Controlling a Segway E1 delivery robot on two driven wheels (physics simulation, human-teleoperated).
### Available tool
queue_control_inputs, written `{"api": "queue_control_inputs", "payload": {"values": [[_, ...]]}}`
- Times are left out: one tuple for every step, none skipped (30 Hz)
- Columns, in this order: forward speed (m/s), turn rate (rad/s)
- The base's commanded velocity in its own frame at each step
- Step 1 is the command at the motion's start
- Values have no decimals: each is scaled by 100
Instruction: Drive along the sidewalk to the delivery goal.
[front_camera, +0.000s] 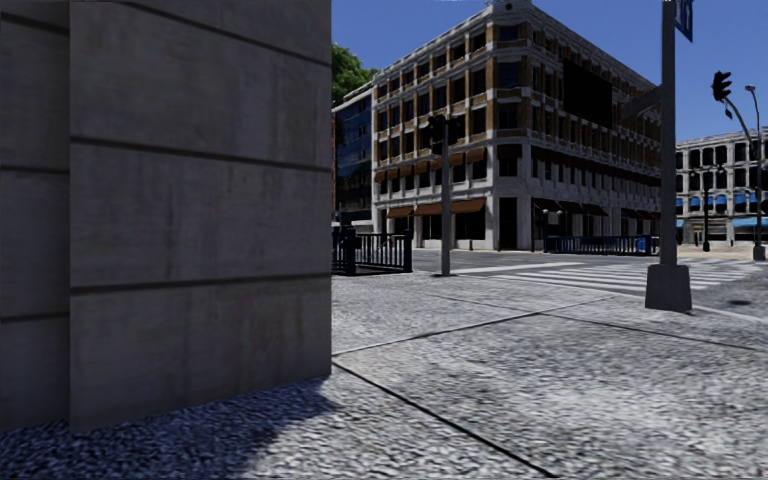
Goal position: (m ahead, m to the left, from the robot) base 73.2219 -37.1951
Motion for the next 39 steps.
{"api": "queue_control_inputs", "payload": {"values": [[96, -52], [96, -52], [96, -52], [96, -52], [96, -52], [96, -52], [96, -52], [96, -52], [96, -52], [96, -52], [96, -52], [96, -52], [96, -52], [96, -52], [96, -52], [96, -44], [96, -19], [96, -19], [96, -6], [96, -2], [96, 0], [97, 0], [97, 0], [97, 0], [98, 0], [101, 0], [101, 0], [104, 0], [108, 0], [112, 0], [114, 0], [114, 0], [114, 0], [115, 0], [115, 0], [115, 0], [115, 0], [115, 0], [115, 0]]}}
